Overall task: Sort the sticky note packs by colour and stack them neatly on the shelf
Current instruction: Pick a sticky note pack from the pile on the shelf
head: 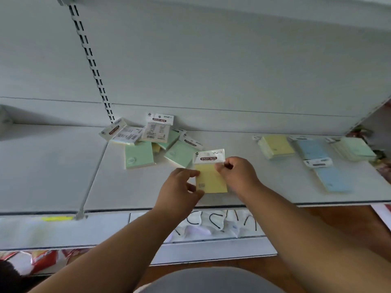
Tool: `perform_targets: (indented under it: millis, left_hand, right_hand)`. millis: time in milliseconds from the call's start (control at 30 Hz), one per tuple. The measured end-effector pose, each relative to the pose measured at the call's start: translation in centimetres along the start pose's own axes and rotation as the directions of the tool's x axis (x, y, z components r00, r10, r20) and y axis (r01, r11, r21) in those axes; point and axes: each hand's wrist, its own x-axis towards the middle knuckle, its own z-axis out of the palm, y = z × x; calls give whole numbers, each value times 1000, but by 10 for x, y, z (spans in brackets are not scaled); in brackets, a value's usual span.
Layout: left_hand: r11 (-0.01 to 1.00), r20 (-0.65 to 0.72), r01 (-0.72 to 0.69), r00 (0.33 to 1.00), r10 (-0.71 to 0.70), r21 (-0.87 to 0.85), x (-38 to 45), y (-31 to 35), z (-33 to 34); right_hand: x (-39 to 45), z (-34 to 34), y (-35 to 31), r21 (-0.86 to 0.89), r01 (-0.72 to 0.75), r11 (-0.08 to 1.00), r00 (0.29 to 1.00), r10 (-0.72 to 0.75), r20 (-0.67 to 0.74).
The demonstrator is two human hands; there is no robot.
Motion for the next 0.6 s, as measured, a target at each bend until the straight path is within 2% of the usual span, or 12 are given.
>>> perform_targets:
  millis: [100, 300, 600]
  left_hand:
    - [999, 87, -40, 995, 38, 20, 11, 28, 49]
    - [992, 196, -74, 979, 54, 98, 28, 93, 146]
    - [931, 130, -30, 991, -19, 363, 42, 131, 205]
  right_hand:
    - [3, -42, 42, -88, -67, 994, 996, 61, -63]
    - [28, -121, 119, -270, -170, 948, 984, 150, -90]
    - [63, -150, 158, -403, -40, 915, 999, 50, 15]
